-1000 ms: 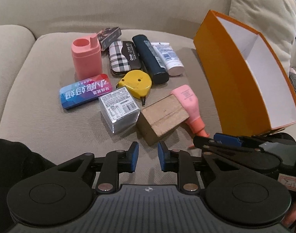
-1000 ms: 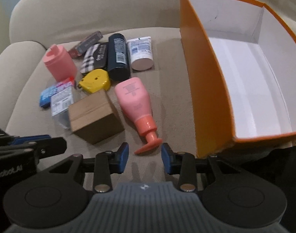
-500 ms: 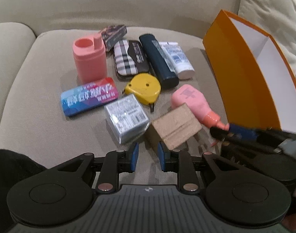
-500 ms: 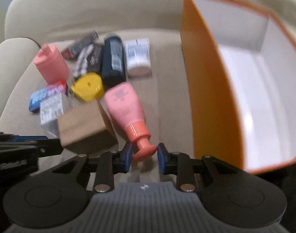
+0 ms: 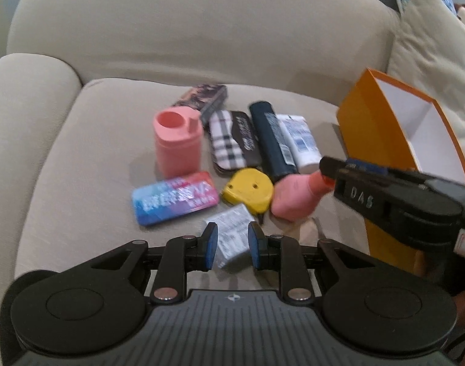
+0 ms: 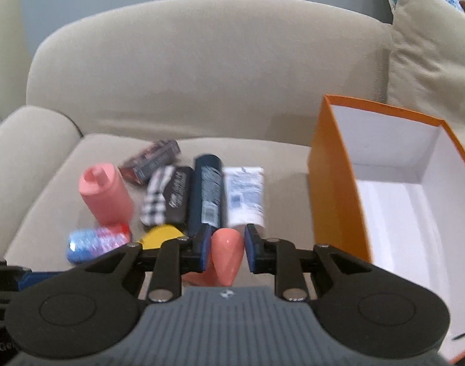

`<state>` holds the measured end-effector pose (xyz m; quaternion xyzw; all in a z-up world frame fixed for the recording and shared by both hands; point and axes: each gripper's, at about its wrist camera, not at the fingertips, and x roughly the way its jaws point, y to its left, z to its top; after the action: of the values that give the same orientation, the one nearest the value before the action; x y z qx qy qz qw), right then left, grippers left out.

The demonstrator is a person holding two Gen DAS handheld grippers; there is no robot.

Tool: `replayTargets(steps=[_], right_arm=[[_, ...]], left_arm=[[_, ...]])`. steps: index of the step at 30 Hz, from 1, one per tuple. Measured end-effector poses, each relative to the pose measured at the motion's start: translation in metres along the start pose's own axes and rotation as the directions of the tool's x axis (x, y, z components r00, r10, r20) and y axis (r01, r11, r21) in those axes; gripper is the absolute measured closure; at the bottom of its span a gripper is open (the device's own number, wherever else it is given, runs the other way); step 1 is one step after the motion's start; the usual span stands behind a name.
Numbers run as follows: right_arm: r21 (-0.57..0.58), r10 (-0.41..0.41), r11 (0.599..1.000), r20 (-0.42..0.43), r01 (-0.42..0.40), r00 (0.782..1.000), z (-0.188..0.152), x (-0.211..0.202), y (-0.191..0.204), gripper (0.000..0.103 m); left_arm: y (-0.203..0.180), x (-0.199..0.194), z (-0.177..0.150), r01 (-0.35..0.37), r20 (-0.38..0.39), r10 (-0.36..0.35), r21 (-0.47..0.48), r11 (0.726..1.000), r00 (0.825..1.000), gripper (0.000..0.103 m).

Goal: Organize rigid objects
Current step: 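Grasp the pink pump bottle with the right tool while the left tool approaches the pink cup, then close the left tool on the pink cup and lift it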

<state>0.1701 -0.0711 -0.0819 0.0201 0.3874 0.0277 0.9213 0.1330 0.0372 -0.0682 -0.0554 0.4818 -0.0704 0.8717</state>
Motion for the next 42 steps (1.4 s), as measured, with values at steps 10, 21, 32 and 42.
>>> replayTargets(steps=[10,21,32,42], right_arm=[[-0.004,0.024,1.0,-0.044,-0.024,0.999,0.001,0.012,0.011,0.077],[-0.086,-0.016,0.996,-0.006,0.015,1.0,0.033,0.022,-0.005,0.077],[-0.115,0.012,0.993,-0.004,-0.012,1.0,0.046,0.032,-0.012,0.077],[-0.066,0.048,0.997,0.028,-0.046,0.998,0.063,0.005,-0.03,0.077]], left_arm=[[0.019,0.007,0.025,-0.058,0.073,0.054,0.064,0.996,0.996,0.05],[0.024,0.059,0.064,-0.142,0.11,0.134,0.073,0.987,0.985,0.022],[0.029,0.087,0.074,-0.166,0.057,0.169,-0.054,0.985,0.984,0.04],[-0.004,0.037,0.085,-0.079,0.138,0.075,0.022,0.997,0.988,0.041]])
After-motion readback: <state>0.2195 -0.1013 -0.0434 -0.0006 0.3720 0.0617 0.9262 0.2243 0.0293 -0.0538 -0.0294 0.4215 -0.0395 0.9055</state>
